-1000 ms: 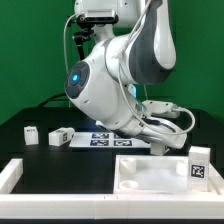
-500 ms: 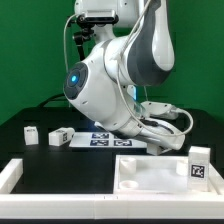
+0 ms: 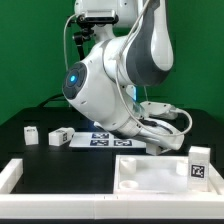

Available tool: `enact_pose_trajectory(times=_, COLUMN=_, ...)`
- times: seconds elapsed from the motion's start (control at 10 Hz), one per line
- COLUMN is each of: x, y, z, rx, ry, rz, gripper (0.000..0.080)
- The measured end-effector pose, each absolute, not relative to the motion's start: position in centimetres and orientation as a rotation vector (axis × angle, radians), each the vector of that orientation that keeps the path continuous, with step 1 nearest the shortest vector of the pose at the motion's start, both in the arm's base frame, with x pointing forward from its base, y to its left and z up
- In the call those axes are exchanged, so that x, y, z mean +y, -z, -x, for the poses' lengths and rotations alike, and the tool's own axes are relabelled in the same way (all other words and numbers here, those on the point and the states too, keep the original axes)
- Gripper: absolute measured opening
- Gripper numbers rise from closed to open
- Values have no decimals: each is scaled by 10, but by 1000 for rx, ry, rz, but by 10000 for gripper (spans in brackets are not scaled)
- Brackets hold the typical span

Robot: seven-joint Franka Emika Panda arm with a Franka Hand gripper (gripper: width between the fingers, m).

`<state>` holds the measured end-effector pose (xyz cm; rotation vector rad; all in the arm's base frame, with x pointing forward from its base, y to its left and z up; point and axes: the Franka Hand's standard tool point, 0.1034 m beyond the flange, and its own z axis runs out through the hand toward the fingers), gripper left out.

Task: Assemble square table

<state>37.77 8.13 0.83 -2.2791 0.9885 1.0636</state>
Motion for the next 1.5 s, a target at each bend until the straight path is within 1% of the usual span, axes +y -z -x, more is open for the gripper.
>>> enact_pose_trajectory(times=0.2, x=39, y=-54, z=-409, rx=878, ry=-1021, rz=2381, gripper=288)
enact_pose_trajectory(times=0.4, x=21, y=-100, z=-423, rx=740, ry=-985, rz=2498, gripper=288)
enact_pose_trajectory(times=0.5, x=22, y=-107, z=-429, rx=745, ry=-950, rz=2524, gripper=288)
enact_pose_trajectory(times=0.6, x=21, y=-100, z=-435, rx=767, ry=-820, rz=2587, gripper=288)
enact_pose_trajectory(times=0.7, x=22, y=-100, z=-432, rx=774, ry=-759, rz=2615, gripper=288)
enact_pose_trajectory(times=0.9, x=21, y=-102, z=-440, rx=784, ry=-598, rz=2679, gripper=290)
enact_pose_trajectory(times=1.0, x=9, y=-116, z=-463, rx=759, ry=-499, rz=2736, gripper=290)
enact_pose_trajectory(times=1.1, x=-1, y=-138, z=-501, rx=744, ry=-328, rz=2784, gripper=290)
enact_pose_trajectory(times=1.2, x=-6, y=-148, z=-528, rx=739, ry=-133, rz=2822, gripper=290)
enact_pose_trajectory(times=1.3, x=-12, y=-153, z=-551, rx=705, ry=52, rz=2861, gripper=290)
enact_pose_trajectory(times=1.4, x=-12, y=-158, z=-560, rx=702, ry=157, rz=2873, gripper=290)
enact_pose_trajectory(times=1.5, x=-12, y=-156, z=-561, rx=703, ry=298, rz=2888, gripper=290)
